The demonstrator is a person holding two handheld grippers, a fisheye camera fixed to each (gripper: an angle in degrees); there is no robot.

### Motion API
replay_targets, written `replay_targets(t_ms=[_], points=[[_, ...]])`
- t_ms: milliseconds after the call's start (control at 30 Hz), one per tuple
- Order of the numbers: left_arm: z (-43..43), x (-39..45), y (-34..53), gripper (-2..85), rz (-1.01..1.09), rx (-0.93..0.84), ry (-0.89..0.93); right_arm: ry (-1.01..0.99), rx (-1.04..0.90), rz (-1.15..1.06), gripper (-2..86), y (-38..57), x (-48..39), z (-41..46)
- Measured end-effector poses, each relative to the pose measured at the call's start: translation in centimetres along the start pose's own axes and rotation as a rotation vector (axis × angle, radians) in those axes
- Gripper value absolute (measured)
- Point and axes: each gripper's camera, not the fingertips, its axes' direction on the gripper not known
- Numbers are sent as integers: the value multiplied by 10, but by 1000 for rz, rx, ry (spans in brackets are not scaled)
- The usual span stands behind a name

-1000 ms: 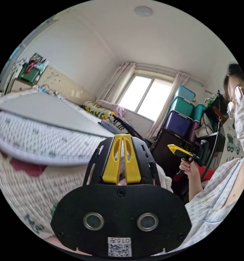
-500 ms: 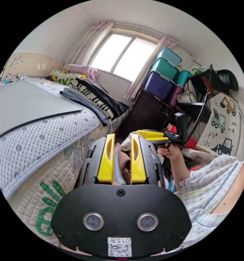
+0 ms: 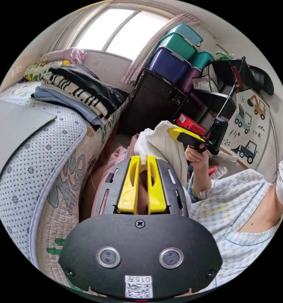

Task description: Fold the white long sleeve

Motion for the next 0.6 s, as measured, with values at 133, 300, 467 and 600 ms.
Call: replay_targets(t_ms=[133,300,467,600], points=[[-64,79,14,18,117,119,-84,124,199,0,36,-17,10,-85],[-186,168,65,13,195,344,-231,213,450,-10,32,-38,22,-177],[-368,235,169,11,142,651,-427,121,580,-19,31,-67,41,-206],[-474,319,274,9,126,826,-645,-64,632,-1,32,-95,57,-179]])
